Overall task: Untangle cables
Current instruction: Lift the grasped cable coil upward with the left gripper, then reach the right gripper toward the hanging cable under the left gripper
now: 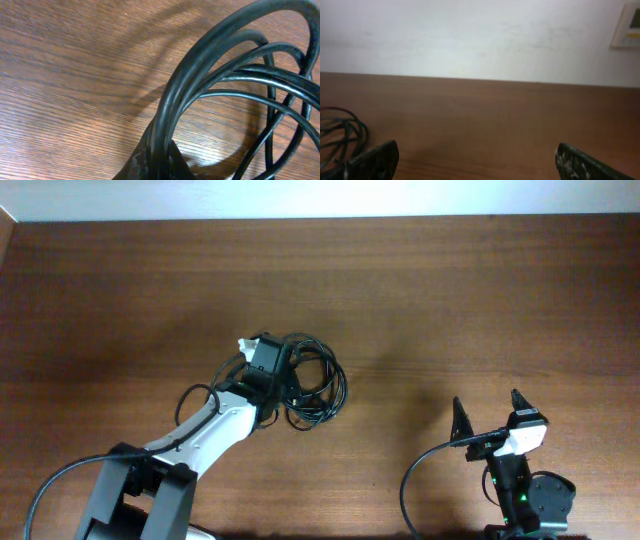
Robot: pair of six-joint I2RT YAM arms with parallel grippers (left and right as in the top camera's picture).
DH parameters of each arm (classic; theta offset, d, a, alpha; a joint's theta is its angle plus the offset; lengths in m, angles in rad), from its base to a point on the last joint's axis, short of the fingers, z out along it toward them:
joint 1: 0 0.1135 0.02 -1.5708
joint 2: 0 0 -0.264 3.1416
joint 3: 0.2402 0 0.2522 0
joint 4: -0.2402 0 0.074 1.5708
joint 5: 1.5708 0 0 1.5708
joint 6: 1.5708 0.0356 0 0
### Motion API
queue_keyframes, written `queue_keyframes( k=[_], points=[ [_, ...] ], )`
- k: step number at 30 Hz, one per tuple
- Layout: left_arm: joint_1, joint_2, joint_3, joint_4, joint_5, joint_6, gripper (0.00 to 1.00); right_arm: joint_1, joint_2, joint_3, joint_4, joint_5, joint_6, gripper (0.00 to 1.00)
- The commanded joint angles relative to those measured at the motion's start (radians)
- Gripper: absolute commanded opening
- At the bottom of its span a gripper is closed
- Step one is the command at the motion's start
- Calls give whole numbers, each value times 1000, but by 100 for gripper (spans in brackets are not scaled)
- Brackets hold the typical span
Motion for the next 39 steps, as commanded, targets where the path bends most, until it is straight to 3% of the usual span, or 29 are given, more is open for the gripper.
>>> queue_keyframes(
  k=[1,5,9,14,21,26,29,39],
  points=[
    [-3,5,0,26,91,-61,0,6,-5,-5,25,-106,24,99],
    [-3,5,0,53,90,-61,0,6,-5,-4,8,-230,254,99],
    [-3,5,0,77,90,-77,0,6,-5,29,-40,-314,391,99],
    [-3,5,-1,83,87,-174,0,6,38,177,-247,-327,379,99],
    [-3,5,-1,94,86,-250,0,6,296,378,-478,-340,379,99],
    [-3,5,-1,146,87,-392,0,6,469,433,-429,-473,387,99],
    [-3,5,-1,149,90,-461,0,6,537,433,-384,-621,469,99],
    [-3,5,-1,150,254,-510,0,30,780,433,-296,-686,498,97]
  ],
)
